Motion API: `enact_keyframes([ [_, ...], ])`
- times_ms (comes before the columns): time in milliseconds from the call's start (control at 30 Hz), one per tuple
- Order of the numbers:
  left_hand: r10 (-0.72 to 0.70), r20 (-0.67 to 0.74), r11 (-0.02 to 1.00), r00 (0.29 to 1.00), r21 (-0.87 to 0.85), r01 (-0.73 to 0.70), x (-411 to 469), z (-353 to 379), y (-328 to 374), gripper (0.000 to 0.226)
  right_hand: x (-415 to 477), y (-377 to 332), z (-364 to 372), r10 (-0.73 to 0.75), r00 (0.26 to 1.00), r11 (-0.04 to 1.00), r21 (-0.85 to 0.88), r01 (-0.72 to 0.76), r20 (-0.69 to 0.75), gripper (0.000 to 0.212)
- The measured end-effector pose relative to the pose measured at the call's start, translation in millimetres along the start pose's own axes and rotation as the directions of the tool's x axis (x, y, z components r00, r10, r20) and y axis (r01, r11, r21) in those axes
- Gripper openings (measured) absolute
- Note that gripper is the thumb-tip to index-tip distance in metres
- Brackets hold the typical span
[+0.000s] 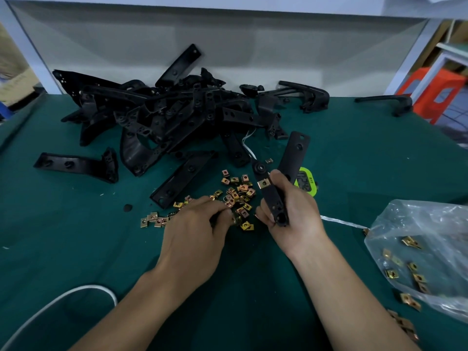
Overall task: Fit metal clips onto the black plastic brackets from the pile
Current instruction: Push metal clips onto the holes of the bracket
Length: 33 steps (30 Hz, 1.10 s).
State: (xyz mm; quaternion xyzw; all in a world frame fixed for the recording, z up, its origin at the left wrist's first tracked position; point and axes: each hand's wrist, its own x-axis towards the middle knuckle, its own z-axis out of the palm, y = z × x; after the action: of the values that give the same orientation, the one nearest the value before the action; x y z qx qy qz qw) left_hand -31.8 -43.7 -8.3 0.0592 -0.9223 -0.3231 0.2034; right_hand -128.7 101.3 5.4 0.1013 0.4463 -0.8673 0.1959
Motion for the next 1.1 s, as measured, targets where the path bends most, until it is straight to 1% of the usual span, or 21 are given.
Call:
enact_keyframes([
  [67,-0.016,-0.048,0.999,0.999,-0.036,0.014,-1.6,-0.2,3.4,0.018,0.1,0.0,0.4,0.0,1.0,1.0,-0.008,0.0,0.003,0.042],
  [133,-0.078,-0.047,0.991,0.996,-0.109,0.073,-4.0,-0.5,6.0,0.023,-0.2,0.0,0.6,-0.001,1.0,1.0,-0.01,0.001,0.003,0.042],
  [167,-0.125,-0.013,0.981,0.992,-0.152,0.122,-5.0,-1.0,7.8,0.025,-0.7,-0.2,0.7,0.001,1.0,1.0,-0.009,-0.001,-0.001,0.04],
  [233,-0.209,0.112,0.937,0.972,-0.262,0.232,-6.3,-2.0,11.9,0.025,-2.1,-1.2,1.3,0.006,1.0,1.0,-0.015,-0.006,-0.018,0.034],
  [300,-0.264,0.231,0.838,0.936,-0.426,0.341,-6.6,-4.0,18.0,0.023,-3.7,-2.2,2.6,0.008,0.999,0.999,-0.036,-0.009,-0.034,0.029],
  [333,-0.275,0.247,0.796,0.929,-0.484,0.364,-6.4,-5.2,20.6,0.022,-4.3,-2.3,3.4,0.005,0.999,0.999,-0.048,-0.006,-0.036,0.029],
  [367,-0.276,0.233,0.783,0.933,-0.509,0.358,-6.1,-5.6,22.1,0.02,-5.0,-2.4,4.3,0.0,0.999,0.998,-0.061,-0.002,-0.035,0.03],
  [467,-0.238,0.155,0.842,0.959,-0.458,0.284,-6.3,-4.4,23.6,0.025,-8.0,-2.3,7.7,-0.012,1.0,0.994,-0.105,0.01,-0.019,0.031],
  [500,-0.234,0.143,0.846,0.962,-0.459,0.273,-6.3,-4.0,23.5,0.028,-9.2,-2.3,8.9,-0.017,1.0,0.993,-0.114,0.016,-0.014,0.031],
  [600,-0.235,0.116,0.831,0.965,-0.492,0.261,-4.8,-4.0,20.8,0.037,-11.6,-1.8,12.1,-0.034,0.999,0.988,-0.154,0.033,-0.002,0.027],
  [700,-0.205,0.118,0.817,0.972,-0.527,0.236,-2.2,-5.6,16.5,0.038,-12.3,-0.1,14.1,-0.06,0.998,0.971,-0.231,0.057,-0.005,0.024],
  [767,-0.215,0.142,0.766,0.966,-0.59,0.257,-1.2,-6.8,15.4,0.035,-13.0,1.2,14.4,-0.073,0.997,0.958,-0.278,0.071,0.004,0.022],
  [867,-0.239,0.222,0.627,0.945,-0.708,0.325,-0.8,-6.8,16.5,0.029,-13.6,2.0,14.3,-0.079,0.997,0.946,-0.315,0.079,0.013,0.022],
  [933,-0.24,0.264,0.563,0.934,-0.746,0.356,-0.8,-6.0,17.5,0.024,-13.6,1.8,14.0,-0.085,0.996,0.942,-0.324,0.083,0.009,0.022],
  [1100,-0.234,0.282,0.537,0.931,-0.761,0.365,-3.1,-4.4,22.0,0.014,-13.5,1.6,13.9,-0.099,0.995,0.946,-0.309,0.096,0.008,0.022],
])
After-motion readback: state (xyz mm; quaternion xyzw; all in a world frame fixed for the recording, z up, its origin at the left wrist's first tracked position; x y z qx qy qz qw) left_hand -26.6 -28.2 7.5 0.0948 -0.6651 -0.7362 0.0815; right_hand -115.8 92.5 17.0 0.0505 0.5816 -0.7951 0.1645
